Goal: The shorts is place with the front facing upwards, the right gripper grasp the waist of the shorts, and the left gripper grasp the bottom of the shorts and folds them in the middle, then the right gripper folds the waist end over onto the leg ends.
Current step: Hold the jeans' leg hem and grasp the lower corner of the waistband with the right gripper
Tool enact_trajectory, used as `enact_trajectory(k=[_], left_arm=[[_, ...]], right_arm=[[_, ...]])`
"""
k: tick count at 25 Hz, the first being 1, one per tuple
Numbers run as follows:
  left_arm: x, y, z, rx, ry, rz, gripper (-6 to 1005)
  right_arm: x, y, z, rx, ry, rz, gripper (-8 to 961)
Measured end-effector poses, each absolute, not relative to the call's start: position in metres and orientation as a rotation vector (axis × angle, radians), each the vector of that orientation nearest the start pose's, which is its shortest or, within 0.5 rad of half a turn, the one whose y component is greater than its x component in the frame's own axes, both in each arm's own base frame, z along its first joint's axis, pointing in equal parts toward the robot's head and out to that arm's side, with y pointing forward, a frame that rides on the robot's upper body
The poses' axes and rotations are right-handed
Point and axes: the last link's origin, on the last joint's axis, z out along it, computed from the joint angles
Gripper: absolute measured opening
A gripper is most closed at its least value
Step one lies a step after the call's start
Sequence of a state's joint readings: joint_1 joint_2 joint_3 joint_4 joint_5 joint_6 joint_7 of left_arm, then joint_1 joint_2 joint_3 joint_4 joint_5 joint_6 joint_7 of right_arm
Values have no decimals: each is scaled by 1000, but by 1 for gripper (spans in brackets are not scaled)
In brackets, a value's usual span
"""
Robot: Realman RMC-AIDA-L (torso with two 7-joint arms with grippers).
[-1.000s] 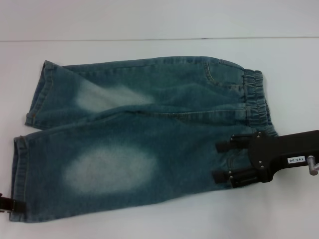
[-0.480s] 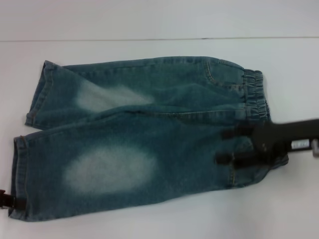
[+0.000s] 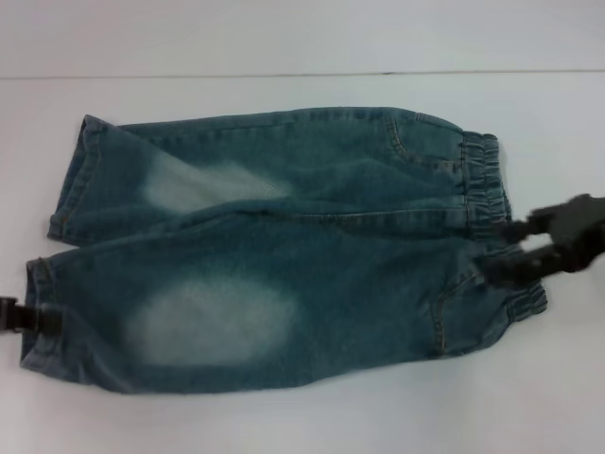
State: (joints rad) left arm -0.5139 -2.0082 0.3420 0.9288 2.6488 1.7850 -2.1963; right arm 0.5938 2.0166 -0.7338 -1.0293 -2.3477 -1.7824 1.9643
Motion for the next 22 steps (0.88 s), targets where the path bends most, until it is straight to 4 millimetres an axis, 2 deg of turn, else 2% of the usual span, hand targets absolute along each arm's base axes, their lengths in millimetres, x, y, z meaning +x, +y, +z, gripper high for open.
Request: enact_trajectory(k=[6, 12, 22], left_arm=[[-331, 298, 85, -2298, -1756, -227, 5], [-330, 300, 85, -2303, -1739, -233, 10], [-330, 301, 85, -2299, -1731, -248, 18]], right_arm=[[246, 338, 77, -2830, 957, -127, 870], [252, 341, 79, -2801, 950, -385, 860], [260, 347, 69, -2778, 954, -493, 842]])
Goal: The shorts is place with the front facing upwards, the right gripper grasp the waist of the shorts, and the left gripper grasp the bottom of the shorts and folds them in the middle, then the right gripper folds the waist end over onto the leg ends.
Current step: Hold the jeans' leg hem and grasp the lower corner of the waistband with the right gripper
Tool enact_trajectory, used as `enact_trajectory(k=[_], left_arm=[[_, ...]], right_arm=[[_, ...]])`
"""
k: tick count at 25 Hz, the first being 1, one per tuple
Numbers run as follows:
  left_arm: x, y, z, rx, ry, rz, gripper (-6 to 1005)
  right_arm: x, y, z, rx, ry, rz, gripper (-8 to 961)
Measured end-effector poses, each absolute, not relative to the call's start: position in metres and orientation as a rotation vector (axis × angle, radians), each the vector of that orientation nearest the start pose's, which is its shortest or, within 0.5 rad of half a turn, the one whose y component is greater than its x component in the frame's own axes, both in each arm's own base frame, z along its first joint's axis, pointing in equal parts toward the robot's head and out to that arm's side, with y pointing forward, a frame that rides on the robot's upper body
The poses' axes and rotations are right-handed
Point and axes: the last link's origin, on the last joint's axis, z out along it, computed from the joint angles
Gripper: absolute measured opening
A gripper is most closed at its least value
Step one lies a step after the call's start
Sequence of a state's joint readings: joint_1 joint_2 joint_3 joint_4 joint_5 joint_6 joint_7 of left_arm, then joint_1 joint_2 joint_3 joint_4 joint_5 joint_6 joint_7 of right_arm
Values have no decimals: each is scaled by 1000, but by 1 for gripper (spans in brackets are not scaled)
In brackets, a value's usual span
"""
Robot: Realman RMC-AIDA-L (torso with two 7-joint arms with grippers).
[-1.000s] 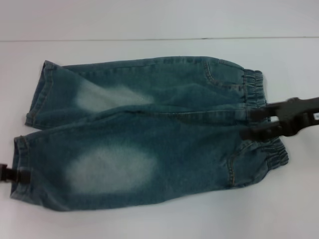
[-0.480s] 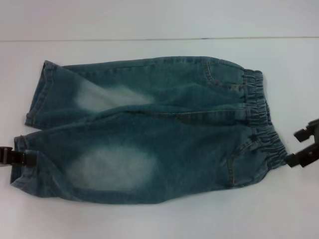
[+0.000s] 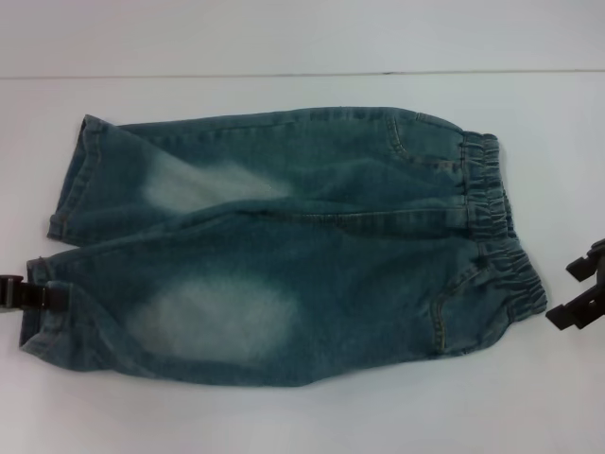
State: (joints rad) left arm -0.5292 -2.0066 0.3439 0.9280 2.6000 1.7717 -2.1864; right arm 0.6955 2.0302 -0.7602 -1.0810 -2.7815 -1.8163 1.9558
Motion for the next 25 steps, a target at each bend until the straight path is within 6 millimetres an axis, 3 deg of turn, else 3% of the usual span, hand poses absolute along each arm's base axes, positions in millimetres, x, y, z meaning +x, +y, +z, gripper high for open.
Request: enact_trajectory(k=[25], left_arm=[[-330, 301, 84, -2296, -1722, -263, 37]], right_arm=[[270, 352, 34, -2815, 946, -531, 799]])
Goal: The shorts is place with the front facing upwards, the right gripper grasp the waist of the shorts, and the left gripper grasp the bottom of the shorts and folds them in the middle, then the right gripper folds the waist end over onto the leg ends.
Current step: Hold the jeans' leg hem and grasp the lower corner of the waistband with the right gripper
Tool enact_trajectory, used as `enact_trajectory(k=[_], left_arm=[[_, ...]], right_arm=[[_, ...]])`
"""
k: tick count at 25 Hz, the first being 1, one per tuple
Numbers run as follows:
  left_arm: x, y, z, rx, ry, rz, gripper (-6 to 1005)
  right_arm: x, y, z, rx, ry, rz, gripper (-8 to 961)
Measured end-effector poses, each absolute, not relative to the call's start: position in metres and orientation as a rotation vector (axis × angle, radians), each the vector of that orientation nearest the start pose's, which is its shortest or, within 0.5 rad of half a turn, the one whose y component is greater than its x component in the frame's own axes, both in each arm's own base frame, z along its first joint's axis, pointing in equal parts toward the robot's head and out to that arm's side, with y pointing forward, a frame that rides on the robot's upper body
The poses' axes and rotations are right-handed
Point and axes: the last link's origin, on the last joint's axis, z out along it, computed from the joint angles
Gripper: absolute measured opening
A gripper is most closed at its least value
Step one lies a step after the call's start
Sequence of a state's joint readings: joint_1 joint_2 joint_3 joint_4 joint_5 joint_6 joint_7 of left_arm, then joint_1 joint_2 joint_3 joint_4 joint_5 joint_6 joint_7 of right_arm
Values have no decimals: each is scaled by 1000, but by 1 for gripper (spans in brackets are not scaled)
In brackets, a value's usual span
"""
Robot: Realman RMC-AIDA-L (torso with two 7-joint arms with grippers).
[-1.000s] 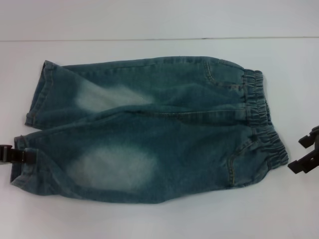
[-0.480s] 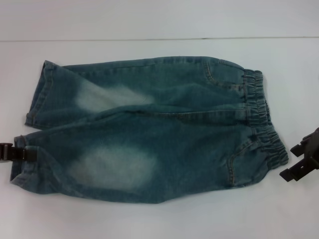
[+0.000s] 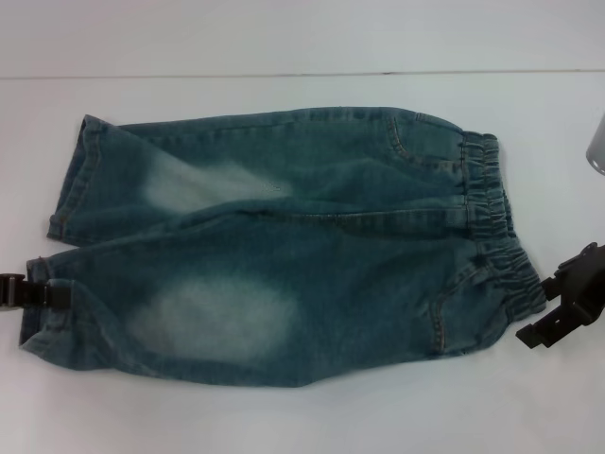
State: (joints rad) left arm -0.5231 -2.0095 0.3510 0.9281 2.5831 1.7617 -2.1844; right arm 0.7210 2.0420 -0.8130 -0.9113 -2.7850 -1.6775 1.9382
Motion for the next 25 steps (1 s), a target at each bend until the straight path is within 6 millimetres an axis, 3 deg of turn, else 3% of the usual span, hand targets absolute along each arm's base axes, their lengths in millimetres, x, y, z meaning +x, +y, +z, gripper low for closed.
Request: enact_trajectory(k=[13, 18, 25], left_arm=[[-330, 301, 83, -2301, -1722, -259, 47], [-329, 301, 83, -2306, -1724, -259, 51], [-329, 300, 82, -2310, -1729, -261, 56]], right_arm=[[261, 353, 30, -2850, 914, -460, 776], [260, 354, 30, -2855, 898, -445, 528], [261, 353, 30, -2856, 892, -437, 254]])
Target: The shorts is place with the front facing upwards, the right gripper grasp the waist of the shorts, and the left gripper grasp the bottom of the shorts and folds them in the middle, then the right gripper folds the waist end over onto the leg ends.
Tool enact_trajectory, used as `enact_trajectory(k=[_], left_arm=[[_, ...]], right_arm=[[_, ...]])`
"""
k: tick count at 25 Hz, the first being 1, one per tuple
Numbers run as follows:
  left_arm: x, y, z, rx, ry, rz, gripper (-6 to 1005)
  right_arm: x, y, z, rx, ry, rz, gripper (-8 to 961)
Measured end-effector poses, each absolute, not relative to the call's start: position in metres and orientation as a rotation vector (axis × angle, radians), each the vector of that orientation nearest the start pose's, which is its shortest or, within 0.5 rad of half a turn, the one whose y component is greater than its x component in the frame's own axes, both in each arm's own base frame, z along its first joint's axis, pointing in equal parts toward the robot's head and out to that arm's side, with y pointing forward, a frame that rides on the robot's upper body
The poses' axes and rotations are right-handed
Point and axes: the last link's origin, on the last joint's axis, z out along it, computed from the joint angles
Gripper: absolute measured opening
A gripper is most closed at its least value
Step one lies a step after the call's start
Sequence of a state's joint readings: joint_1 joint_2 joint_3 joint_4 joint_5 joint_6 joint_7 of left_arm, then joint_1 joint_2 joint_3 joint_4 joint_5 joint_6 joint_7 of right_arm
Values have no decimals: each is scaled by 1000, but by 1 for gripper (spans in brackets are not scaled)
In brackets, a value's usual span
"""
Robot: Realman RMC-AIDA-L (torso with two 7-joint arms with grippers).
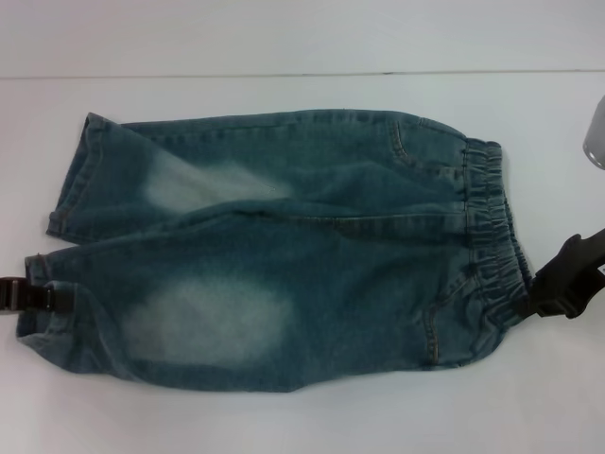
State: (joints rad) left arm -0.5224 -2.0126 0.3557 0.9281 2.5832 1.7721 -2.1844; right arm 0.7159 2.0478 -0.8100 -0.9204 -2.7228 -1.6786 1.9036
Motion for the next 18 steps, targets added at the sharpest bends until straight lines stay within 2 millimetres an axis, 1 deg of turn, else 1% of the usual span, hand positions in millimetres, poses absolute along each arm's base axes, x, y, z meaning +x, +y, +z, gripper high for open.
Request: enact_trajectory(k=[5, 6, 10, 12, 13, 14, 18], left_arm=[[-324, 297, 81, -2344, -1745, -274, 60], [-323, 297, 81, -2351, -1750, -276, 61], [-319, 297, 85, -2360, -1747, -313, 64], [-317, 299, 88, -2361, -1737, -358, 66], [-316, 300, 90, -2359, -1732, -383, 67], [-315, 301, 92, -2350, -1729, -412, 67], [-313, 308, 99, -2315, -1711, -492, 70]], right_arm=[[261, 353, 32, -2854, 891, -422, 111], [260, 354, 34, -2855, 889, -397, 83], [257, 356, 39, -2857, 890, -334, 56], [255, 359, 43, -2847, 900, -266, 42], [254, 361, 47, -2832, 914, -199, 42], [254, 361, 47, -2832, 914, -199, 42], [251, 364, 53, -2805, 939, -62, 42]])
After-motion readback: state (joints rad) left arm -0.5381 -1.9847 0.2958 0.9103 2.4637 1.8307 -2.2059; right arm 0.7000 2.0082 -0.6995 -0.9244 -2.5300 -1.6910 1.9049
